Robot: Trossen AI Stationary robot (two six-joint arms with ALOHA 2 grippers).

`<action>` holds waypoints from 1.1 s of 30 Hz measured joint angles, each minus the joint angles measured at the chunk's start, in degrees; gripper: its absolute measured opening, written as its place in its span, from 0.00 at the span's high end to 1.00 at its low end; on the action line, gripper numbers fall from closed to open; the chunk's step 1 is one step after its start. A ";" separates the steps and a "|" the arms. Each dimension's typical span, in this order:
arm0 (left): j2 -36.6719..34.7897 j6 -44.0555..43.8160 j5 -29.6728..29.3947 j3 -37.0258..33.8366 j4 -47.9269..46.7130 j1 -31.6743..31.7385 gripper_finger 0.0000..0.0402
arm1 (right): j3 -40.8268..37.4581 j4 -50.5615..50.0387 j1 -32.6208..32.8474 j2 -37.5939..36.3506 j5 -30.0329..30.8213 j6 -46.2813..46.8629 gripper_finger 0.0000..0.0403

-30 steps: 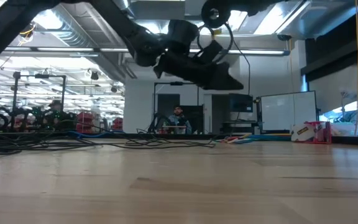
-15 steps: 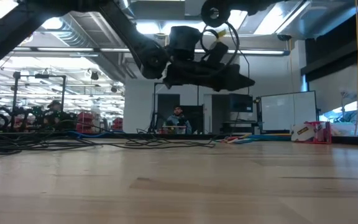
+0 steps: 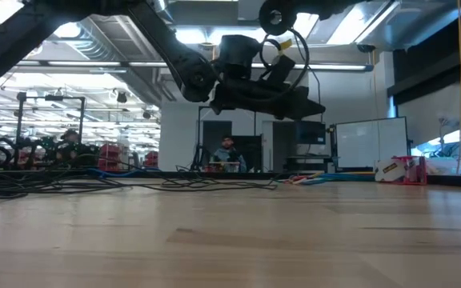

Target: Coiling cords

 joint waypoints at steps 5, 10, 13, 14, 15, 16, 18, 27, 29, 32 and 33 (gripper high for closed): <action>-0.11 0.96 -1.98 0.00 -1.02 -0.03 0.98 | 0.00 -0.46 0.00 0.00 0.00 0.01 0.99; -2.19 5.59 -10.07 0.00 -10.29 0.26 0.99 | -0.02 -1.51 0.04 0.02 0.05 -0.03 0.99; -4.37 7.47 -13.19 0.00 -17.75 0.74 0.99 | -0.02 -2.47 0.04 0.02 0.75 -0.03 0.99; -5.20 8.12 -13.59 -0.02 -20.47 1.03 0.99 | -0.04 -3.02 0.04 0.02 1.00 0.00 0.99; -6.09 8.25 -13.71 -0.02 -22.88 1.38 0.99 | -0.04 -3.46 0.04 0.02 1.12 0.24 0.99; -6.95 8.20 -13.79 -0.02 -25.20 1.79 0.99 | -0.04 -3.81 0.04 0.02 1.11 0.76 0.99; -8.58 7.91 -13.89 -0.02 -29.43 2.78 0.99 | -0.04 -4.56 0.04 0.02 1.15 1.55 0.99; -15.76 6.52 -14.01 -6.29 -33.84 7.20 1.00 | -0.01 -14.28 0.07 0.00 1.40 6.98 0.99; -18.13 6.43 -14.08 -8.47 -32.95 7.83 1.00 | 0.00 -15.27 0.09 -0.02 1.11 7.55 0.99; -21.32 5.73 -13.99 -10.91 -33.00 8.52 1.00 | 0.00 -17.55 0.09 -0.02 1.07 8.57 0.99; -22.78 5.71 -13.97 -11.60 -33.07 8.74 1.00 | 0.00 -18.61 0.08 0.01 1.08 9.11 0.99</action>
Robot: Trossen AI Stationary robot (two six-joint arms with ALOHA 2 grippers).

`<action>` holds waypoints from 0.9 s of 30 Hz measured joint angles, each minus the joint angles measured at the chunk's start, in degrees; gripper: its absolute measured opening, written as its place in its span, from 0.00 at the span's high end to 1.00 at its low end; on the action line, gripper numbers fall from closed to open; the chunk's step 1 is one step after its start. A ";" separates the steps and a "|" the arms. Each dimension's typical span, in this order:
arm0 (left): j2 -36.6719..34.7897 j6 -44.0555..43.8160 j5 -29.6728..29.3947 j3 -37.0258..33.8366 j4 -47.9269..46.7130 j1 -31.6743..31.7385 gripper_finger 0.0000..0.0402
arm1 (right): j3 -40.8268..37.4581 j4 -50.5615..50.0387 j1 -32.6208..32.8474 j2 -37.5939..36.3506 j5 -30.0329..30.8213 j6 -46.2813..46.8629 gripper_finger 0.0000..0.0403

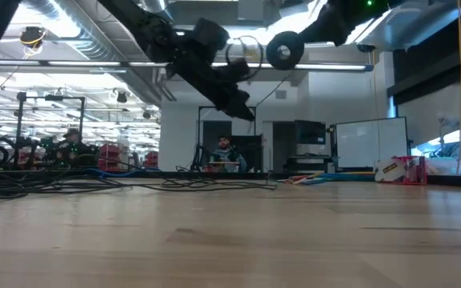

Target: Coiling cords

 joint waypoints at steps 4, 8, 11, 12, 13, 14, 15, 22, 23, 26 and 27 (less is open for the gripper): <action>-5.39 -0.08 -0.01 -1.43 -0.62 0.13 0.99 | 0.00 -3.95 -0.03 0.10 0.03 2.46 0.99; -9.68 -0.54 -0.01 -1.45 -2.70 -0.94 0.99 | 0.00 -7.10 -0.05 0.17 2.15 3.13 0.99; -11.88 -1.57 0.82 -1.45 -3.24 -2.36 0.99 | 0.00 -7.29 -0.10 0.65 5.81 2.88 0.99; -12.25 -1.80 1.61 -1.45 -3.27 -2.94 0.99 | 0.00 -7.61 -0.10 0.83 6.31 2.62 0.99; -12.48 -2.02 2.39 -1.45 -3.24 -3.47 0.99 | 0.00 -7.41 -0.10 1.19 6.63 2.50 0.99; -12.48 -2.09 2.94 -1.45 -3.25 -4.09 0.99 | 0.02 -7.24 -0.19 1.50 6.73 2.46 0.99; -12.48 -2.13 3.16 -1.45 -3.06 -4.76 0.99 | 0.02 -7.42 -0.62 2.05 7.10 2.39 0.99; -12.48 -4.20 3.30 -1.47 -0.19 -8.98 0.99 | 0.02 -2.54 -4.76 6.48 7.97 2.41 0.99; -12.48 -4.54 3.29 -1.47 0.64 -9.57 0.99 | 0.02 -1.37 -5.23 6.94 7.89 2.43 0.99; -12.48 -4.94 3.22 -1.45 2.77 -10.77 0.99 | 0.02 1.23 -5.89 7.88 5.38 2.39 0.99; -12.48 -4.78 3.09 -1.45 2.83 -10.90 0.99 | 0.02 1.36 -5.82 8.00 4.91 2.37 0.99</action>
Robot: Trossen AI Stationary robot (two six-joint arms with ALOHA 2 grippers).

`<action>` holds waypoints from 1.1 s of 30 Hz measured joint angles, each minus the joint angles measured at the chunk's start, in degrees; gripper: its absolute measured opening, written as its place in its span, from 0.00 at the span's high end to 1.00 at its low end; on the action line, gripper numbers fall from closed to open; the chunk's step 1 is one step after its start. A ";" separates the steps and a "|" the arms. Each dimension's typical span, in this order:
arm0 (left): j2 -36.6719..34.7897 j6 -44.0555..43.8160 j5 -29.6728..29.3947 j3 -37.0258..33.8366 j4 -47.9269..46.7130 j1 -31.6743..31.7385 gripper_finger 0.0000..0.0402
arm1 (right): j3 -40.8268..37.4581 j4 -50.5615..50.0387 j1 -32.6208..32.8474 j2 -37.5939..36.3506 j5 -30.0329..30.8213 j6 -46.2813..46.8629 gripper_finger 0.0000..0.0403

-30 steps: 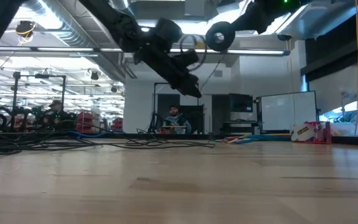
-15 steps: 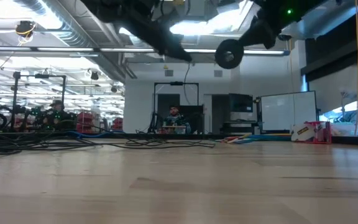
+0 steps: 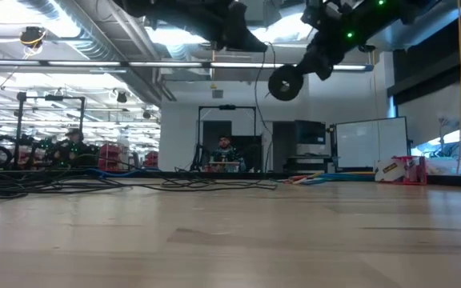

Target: Coiling cords

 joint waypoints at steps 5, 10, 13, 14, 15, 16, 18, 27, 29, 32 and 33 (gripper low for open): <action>0.00 -1.28 -0.42 -0.01 3.82 -0.04 0.99 | 0.00 0.47 -0.02 0.03 -0.45 0.23 0.99; 0.77 -3.05 1.85 0.00 6.13 -1.29 0.99 | -0.02 4.18 -0.42 0.47 -1.56 1.70 0.99; 1.77 -3.53 2.15 0.00 7.36 -2.12 0.99 | -0.02 8.60 -0.38 0.47 -4.18 1.72 0.99; 2.17 -3.57 2.15 0.02 7.92 -2.41 0.99 | -0.02 10.17 -0.38 0.47 -4.63 1.72 0.99; 2.51 -3.67 2.09 0.02 7.97 -2.66 0.99 | -0.02 11.68 -0.38 0.47 -5.03 1.70 0.99; 3.09 -3.68 2.09 0.02 7.99 -2.85 0.99 | -0.02 13.04 -0.37 0.47 -5.26 1.61 0.99; 3.73 -3.62 2.01 0.02 8.00 -3.15 0.99 | -0.02 15.72 -0.38 0.47 -5.61 1.38 0.99; 5.09 -3.49 -0.01 0.02 7.04 -3.00 0.99 | -0.02 23.84 -0.27 0.47 -9.95 -1.07 0.99; 5.03 -3.47 -0.01 0.02 7.08 -2.98 0.99 | -0.02 24.86 -0.27 0.47 -10.93 -1.29 0.99; 5.05 -3.18 -0.06 0.02 6.78 -2.67 0.99 | -0.07 25.99 -0.27 0.47 -11.87 -1.33 0.99; 5.05 -3.14 -0.05 0.04 6.65 -2.53 0.99 | -0.07 26.33 -0.27 0.47 -12.92 -1.28 0.99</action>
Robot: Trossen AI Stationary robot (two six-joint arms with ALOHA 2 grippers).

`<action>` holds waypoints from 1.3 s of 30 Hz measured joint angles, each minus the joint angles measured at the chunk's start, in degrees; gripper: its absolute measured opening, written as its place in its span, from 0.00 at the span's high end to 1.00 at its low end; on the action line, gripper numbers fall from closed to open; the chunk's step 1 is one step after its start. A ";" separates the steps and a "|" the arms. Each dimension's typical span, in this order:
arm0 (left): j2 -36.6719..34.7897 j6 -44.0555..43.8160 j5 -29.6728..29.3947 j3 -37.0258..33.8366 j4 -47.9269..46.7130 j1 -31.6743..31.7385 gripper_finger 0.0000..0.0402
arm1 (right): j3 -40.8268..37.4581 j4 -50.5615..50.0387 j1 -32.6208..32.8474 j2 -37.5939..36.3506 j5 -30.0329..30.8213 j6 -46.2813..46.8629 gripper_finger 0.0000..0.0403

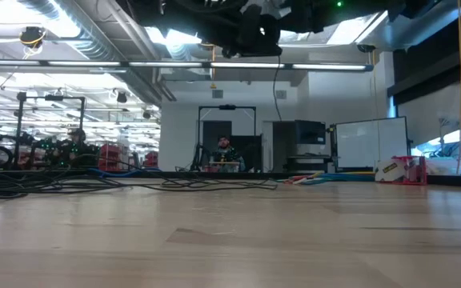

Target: Coiling cords

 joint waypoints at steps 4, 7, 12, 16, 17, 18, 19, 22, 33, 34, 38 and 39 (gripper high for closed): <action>0.15 -0.08 -1.37 0.04 -3.03 1.26 0.99 | -0.04 0.23 0.07 0.00 -1.50 0.19 0.99; 0.15 0.55 -5.90 0.11 -7.24 2.34 0.99 | -0.09 -0.66 0.07 0.00 -1.50 0.15 0.99; 0.07 2.92 -9.05 0.20 -10.29 4.07 0.99 | -0.17 -3.14 0.00 -1.36 -1.30 -0.05 0.99; 0.09 3.84 -9.21 0.15 -10.62 4.32 0.99 | -0.17 -4.26 0.02 -2.71 -1.10 -0.05 0.99; 0.11 4.22 -9.25 0.15 -10.71 4.34 0.99 | -0.17 -4.40 0.02 -3.05 -1.11 -0.05 0.99; 0.11 4.19 -9.32 0.13 -10.89 4.34 0.99 | -0.17 -4.58 0.02 -3.40 -1.09 -0.05 0.99; 0.11 4.16 -9.33 0.11 -10.93 4.34 0.99 | -0.17 -4.51 0.04 -3.64 -1.08 -0.05 0.99; 0.11 4.52 -8.48 0.11 -12.42 4.36 0.99 | -0.15 -4.84 0.07 -4.20 -1.41 -0.05 0.99; 0.37 4.05 -7.29 0.00 -13.89 4.78 0.99 | -0.07 -4.47 0.07 -4.24 -2.59 -0.07 1.00; 0.79 3.83 -7.29 0.01 -13.53 4.95 0.99 | -0.07 -4.36 0.07 -4.24 -2.59 -0.07 0.99; 2.74 3.63 -7.13 0.04 -12.53 5.88 0.99 | -0.04 -4.53 0.07 -4.26 -2.57 -0.14 0.99; 3.41 3.65 -7.13 0.02 -12.24 6.13 0.99 | -0.04 -4.53 0.07 -4.26 -2.57 -0.16 0.99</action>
